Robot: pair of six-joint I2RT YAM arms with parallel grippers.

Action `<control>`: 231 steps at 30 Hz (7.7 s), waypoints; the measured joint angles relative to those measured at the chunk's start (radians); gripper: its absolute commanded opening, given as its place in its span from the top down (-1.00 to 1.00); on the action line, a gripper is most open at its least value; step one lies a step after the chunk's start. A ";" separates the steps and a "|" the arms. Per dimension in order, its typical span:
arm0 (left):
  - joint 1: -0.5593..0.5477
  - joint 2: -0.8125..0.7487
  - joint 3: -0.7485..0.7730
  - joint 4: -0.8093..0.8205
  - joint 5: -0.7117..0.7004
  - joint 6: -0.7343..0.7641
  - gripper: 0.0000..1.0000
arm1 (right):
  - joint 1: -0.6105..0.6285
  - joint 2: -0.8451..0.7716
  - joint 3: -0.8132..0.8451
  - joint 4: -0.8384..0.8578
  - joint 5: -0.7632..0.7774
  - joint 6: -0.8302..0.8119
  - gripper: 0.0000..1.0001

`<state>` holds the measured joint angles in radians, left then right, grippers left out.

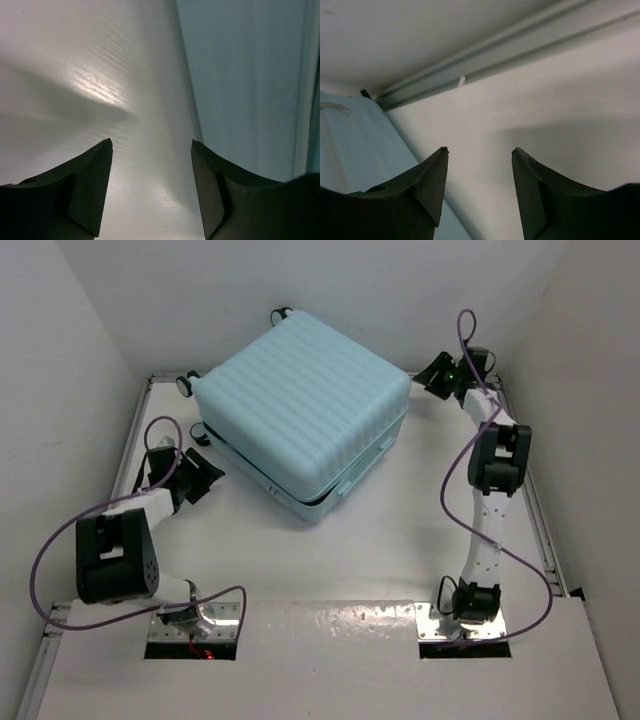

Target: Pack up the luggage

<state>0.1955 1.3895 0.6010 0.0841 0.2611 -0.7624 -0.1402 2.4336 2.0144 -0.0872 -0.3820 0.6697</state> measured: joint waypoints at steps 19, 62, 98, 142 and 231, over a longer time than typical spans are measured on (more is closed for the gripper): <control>-0.118 0.714 0.717 0.222 0.060 -0.026 -0.34 | 0.092 -0.328 -0.807 0.294 -0.135 0.183 -0.03; -0.559 -0.201 0.248 -0.689 0.465 1.840 0.05 | -0.113 -0.885 -1.055 -0.241 -0.586 -1.099 0.18; -0.748 0.175 0.280 -0.189 0.143 1.638 0.68 | -0.059 -0.500 -0.755 -0.674 -0.827 -1.748 0.11; -0.829 0.298 0.375 -0.144 -0.004 1.573 0.76 | -0.036 -0.307 -0.476 -1.004 -0.866 -2.424 1.00; -0.731 0.349 0.475 -0.262 0.134 1.566 1.00 | -0.024 -0.447 -0.667 -1.071 -0.859 -2.442 1.00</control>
<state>-0.5354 1.7386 1.0756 -0.1783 0.3946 0.8036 -0.1638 1.9869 1.3476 -1.1584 -1.2411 -1.7725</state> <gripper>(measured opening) 0.110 0.003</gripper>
